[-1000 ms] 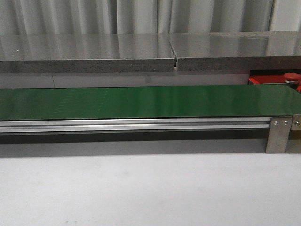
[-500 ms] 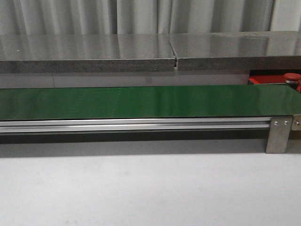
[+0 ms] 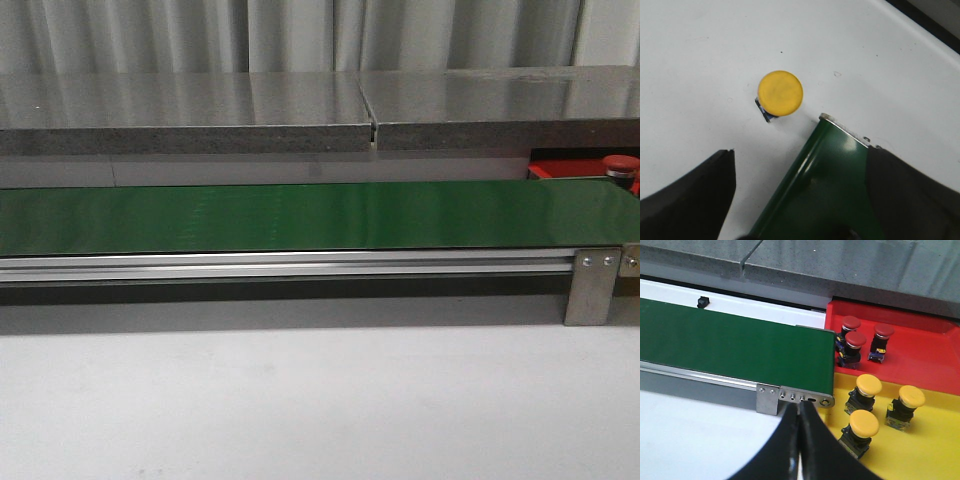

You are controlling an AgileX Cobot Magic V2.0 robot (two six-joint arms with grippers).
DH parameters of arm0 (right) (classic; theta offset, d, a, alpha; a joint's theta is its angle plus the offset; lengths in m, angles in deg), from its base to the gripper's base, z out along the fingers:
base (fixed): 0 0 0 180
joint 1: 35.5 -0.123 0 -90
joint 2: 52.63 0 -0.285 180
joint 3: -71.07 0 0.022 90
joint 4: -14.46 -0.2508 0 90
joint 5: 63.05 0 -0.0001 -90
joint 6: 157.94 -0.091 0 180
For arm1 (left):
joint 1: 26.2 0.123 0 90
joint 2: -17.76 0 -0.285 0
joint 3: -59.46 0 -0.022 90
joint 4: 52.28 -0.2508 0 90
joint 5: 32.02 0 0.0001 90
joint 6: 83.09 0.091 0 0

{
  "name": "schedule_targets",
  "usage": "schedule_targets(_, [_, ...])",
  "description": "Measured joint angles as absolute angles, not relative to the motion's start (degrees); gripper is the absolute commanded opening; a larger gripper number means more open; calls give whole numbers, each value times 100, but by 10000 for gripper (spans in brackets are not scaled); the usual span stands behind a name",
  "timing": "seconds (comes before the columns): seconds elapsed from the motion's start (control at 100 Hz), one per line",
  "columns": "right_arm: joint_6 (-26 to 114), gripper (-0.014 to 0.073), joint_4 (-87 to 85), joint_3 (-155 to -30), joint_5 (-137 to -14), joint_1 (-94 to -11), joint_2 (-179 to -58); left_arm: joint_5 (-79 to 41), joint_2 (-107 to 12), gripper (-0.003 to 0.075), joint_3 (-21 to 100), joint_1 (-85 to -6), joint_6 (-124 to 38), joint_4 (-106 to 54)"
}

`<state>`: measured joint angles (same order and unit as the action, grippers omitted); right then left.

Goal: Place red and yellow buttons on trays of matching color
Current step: 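Grasp a yellow push button from the table with the left gripper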

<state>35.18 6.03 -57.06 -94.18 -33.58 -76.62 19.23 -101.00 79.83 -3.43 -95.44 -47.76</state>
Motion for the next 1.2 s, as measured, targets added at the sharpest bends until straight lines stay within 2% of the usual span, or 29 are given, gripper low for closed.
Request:
schedule_targets(0.48, [3518,-68,603,-5706,-9418,-3358,-7662,3302,-11955,533,10257,-256,-10248,-4736])
schedule_targets(0.91, [3518,-68,601,-5706,-9418,-3358,-7662,3387,-12484,529,10493,-256,-10475,-4736])
schedule_targets(1.03, [3518,-68,601,-5706,-9418,-3358,-7662,3373,-12511,468,10493,-256,-10475,-4736])
schedule_targets(1.2, [3518,-68,591,-5706,-9418,-3358,-7662,3366,-12511,303,10493,-256,-10475,-4736])
